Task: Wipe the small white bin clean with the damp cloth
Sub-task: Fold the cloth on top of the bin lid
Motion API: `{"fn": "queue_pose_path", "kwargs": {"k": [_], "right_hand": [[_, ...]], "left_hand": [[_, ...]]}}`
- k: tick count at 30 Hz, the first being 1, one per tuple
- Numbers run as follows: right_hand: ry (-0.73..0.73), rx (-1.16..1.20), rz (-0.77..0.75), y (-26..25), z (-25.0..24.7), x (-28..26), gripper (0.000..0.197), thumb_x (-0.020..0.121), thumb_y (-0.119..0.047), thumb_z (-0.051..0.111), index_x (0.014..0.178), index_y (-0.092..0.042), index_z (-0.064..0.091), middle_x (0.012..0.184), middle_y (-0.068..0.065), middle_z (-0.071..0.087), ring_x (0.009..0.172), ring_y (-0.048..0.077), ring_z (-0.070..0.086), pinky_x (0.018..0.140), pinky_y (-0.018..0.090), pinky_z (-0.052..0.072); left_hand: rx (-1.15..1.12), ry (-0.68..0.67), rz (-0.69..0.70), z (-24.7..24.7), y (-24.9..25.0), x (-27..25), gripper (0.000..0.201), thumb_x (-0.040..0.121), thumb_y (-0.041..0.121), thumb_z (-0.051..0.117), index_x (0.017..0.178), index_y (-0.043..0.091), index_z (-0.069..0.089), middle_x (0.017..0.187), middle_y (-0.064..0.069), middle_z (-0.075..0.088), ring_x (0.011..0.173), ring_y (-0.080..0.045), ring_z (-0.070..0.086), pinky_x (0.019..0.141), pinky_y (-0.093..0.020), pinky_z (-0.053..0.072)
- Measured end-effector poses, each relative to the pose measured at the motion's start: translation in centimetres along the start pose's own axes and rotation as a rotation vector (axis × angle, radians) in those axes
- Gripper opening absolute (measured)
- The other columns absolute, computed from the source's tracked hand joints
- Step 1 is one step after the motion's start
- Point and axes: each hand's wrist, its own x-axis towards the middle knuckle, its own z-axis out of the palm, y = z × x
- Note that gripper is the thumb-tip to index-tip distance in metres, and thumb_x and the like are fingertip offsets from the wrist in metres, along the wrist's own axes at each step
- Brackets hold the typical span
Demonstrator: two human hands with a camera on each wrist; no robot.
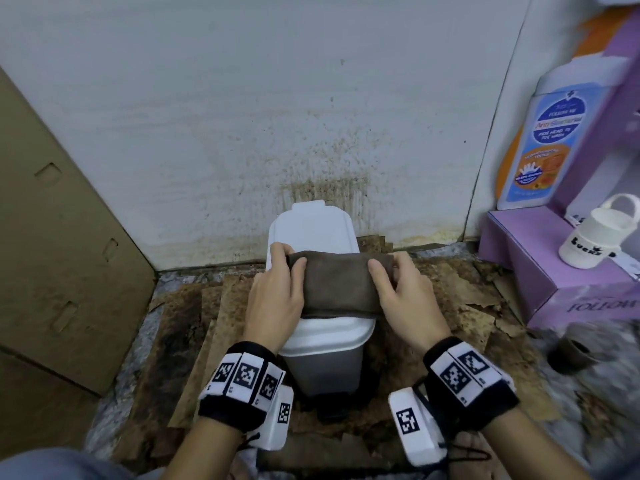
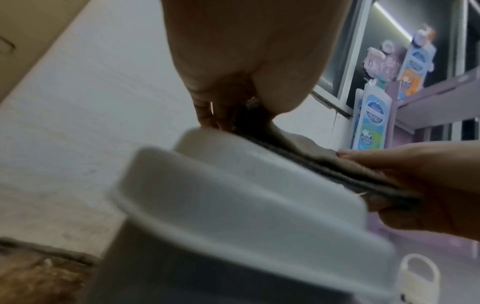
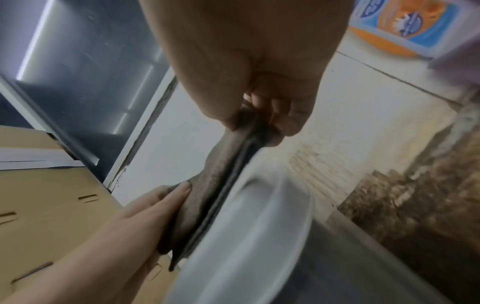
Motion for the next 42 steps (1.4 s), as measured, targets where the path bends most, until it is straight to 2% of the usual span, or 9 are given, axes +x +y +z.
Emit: {"fn": "queue_pose_path", "kwargs": {"k": [6,11,16,22,25,28,34,38,42], "right_hand": [[0.064,-0.096,-0.105,-2.7,-7.0,2.1,0.03,0.101,-0.046,0.05,0.097,-0.016,0.052,0.086,0.007,0.071,0.08,0.017,0.067,0.068,0.038,0.053],[0.164,-0.269,-0.164,-5.5,-16.6,3.3,0.032,0.099,-0.048,0.052,0.096,-0.016,0.056,0.071,0.001,0.066,0.069,0.004,0.06,0.057,0.016,0.041],[0.259,-0.348,-0.148,-5.1,-25.5,3.1,0.033,0.098,-0.048,0.053,0.087,-0.017,0.053,0.063,-0.007,0.05,0.058,0.005,0.047,0.054,0.026,0.032],[0.325,-0.285,-0.071,0.1,-33.8,0.4,0.029,0.099,-0.041,0.056,0.095,-0.013,0.058,0.06,-0.01,0.051,0.049,-0.001,0.049,0.051,0.018,0.036],[0.354,-0.163,0.022,4.8,-35.5,-2.7,0.027,0.099,-0.038,0.056,0.092,-0.011,0.056,0.05,-0.007,0.048,0.04,0.001,0.045,0.041,0.018,0.034],[0.462,-0.152,0.091,11.1,-35.8,-6.3,0.023,0.098,-0.043,0.057,0.096,-0.021,0.059,0.065,-0.007,0.064,0.06,0.005,0.059,0.056,0.029,0.044],[0.678,-0.135,0.43,24.1,-32.1,-15.5,0.022,0.098,-0.046,0.055,0.102,-0.024,0.056,0.084,0.006,0.07,0.081,0.02,0.067,0.075,0.046,0.052],[0.755,-0.129,0.611,30.4,-28.4,-21.5,0.017,0.099,-0.035,0.057,0.1,-0.018,0.054,0.077,0.0,0.067,0.073,0.008,0.063,0.064,0.019,0.044],[0.741,-0.137,0.767,35.3,-26.2,-25.2,0.018,0.1,-0.032,0.055,0.11,-0.018,0.051,0.076,-0.008,0.064,0.072,0.014,0.063,0.06,0.018,0.04]], "left_hand": [[-0.295,0.061,0.027,0.8,6.1,1.7,0.012,0.108,0.029,0.045,0.105,0.017,0.042,0.081,0.002,0.058,0.072,-0.006,0.058,0.052,-0.022,0.04],[-0.441,0.067,0.117,3.4,13.1,4.8,0.015,0.107,0.03,0.046,0.109,0.015,0.043,0.087,-0.001,0.06,0.074,-0.004,0.059,0.056,-0.019,0.042],[-0.487,-0.031,0.212,7.4,19.9,6.9,0.016,0.106,0.037,0.046,0.112,0.023,0.044,0.091,-0.001,0.067,0.078,-0.011,0.065,0.064,-0.041,0.053],[-0.49,-0.094,0.345,14.9,26.9,7.0,0.015,0.105,0.033,0.05,0.111,0.02,0.046,0.078,0.006,0.062,0.067,-0.001,0.059,0.052,-0.017,0.036],[-0.496,-0.192,0.393,19.4,28.7,5.7,0.013,0.104,0.03,0.053,0.11,0.021,0.047,0.086,0.008,0.064,0.075,-0.001,0.061,0.058,-0.015,0.039],[-0.462,-0.309,0.435,24.7,29.1,3.7,0.013,0.103,0.032,0.055,0.112,0.023,0.048,0.093,0.003,0.065,0.083,-0.014,0.062,0.068,-0.031,0.044],[-0.378,-0.687,0.542,36.0,28.0,-2.8,0.012,0.105,0.03,0.052,0.109,0.019,0.047,0.073,0.009,0.049,0.062,-0.001,0.052,0.054,-0.018,0.034],[-0.348,-0.892,0.533,42.8,24.9,-8.8,0.011,0.104,0.029,0.053,0.106,0.019,0.049,0.075,0.01,0.055,0.065,-0.004,0.053,0.058,-0.014,0.034],[-0.326,-1.039,0.403,47.8,21.4,-13.4,0.014,0.104,0.03,0.053,0.11,0.018,0.05,0.09,0.002,0.065,0.081,-0.012,0.062,0.069,-0.028,0.043]]}}
